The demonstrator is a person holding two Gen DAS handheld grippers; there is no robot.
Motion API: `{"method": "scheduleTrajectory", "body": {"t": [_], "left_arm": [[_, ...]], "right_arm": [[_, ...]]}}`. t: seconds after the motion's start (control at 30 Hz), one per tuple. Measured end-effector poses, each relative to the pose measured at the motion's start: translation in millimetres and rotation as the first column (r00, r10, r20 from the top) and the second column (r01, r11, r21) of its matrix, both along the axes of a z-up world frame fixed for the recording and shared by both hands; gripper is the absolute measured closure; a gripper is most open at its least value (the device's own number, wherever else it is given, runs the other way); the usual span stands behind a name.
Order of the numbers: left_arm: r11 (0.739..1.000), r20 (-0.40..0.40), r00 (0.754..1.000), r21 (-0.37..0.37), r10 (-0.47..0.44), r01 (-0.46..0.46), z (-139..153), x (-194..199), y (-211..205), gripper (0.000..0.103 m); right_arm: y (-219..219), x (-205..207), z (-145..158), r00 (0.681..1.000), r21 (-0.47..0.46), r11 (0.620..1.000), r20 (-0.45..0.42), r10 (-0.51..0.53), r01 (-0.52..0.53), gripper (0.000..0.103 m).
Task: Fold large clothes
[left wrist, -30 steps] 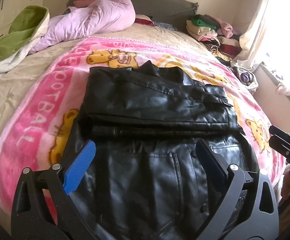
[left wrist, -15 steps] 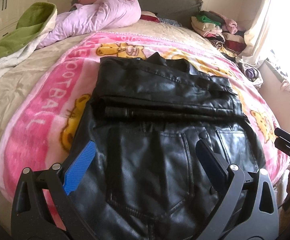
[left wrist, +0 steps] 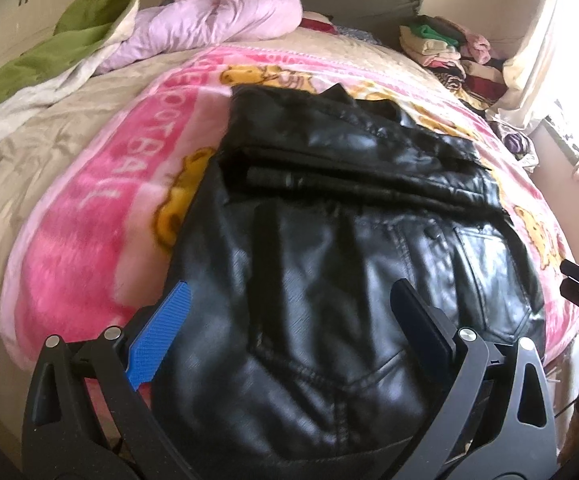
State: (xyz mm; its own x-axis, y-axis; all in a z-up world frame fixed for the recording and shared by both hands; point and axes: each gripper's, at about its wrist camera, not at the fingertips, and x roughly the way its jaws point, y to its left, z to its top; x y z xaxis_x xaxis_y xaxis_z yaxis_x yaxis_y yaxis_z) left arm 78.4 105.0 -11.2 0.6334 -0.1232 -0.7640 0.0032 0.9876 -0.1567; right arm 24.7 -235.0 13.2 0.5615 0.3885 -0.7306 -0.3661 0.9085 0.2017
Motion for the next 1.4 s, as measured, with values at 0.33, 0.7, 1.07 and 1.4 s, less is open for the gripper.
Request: {"method": "scheduleTrajectory", "body": {"t": [0.33, 0.7, 1.07, 1.4], "left_arm": [[0.999, -0.046, 0.998, -0.007, 0.042, -0.042, -13.5, -20.8, 35.2, 0.009], [0.994, -0.133, 0.991, -0.112, -0.023, 0.009, -36.7, -30.7, 53.3, 0.009], [0.977, -0.171, 0.981, -0.206, -0.093, 0.057, -63.3, -24.3, 54.9, 0.010], [0.967, -0.147, 0.984, -0.247, -0.096, 0.058, -66.8, -27.9, 61.9, 0.010]], "right_arm": [[-18.9, -11.3, -17.9, 0.999, -0.017, 1.000, -0.045, -0.011, 0.010, 0.006], [-43.9, -21.3, -33.4, 0.994, -0.058, 0.997, -0.096, -0.052, 0.047, 0.006], [-60.4, -37.1, -61.6, 0.964, 0.008, 1.000, -0.267, -0.002, 0.005, 0.006], [-60.2, -42.3, -89.1, 0.940, 0.055, 0.998, -0.339, 0.019, -0.001, 0.022]]}}
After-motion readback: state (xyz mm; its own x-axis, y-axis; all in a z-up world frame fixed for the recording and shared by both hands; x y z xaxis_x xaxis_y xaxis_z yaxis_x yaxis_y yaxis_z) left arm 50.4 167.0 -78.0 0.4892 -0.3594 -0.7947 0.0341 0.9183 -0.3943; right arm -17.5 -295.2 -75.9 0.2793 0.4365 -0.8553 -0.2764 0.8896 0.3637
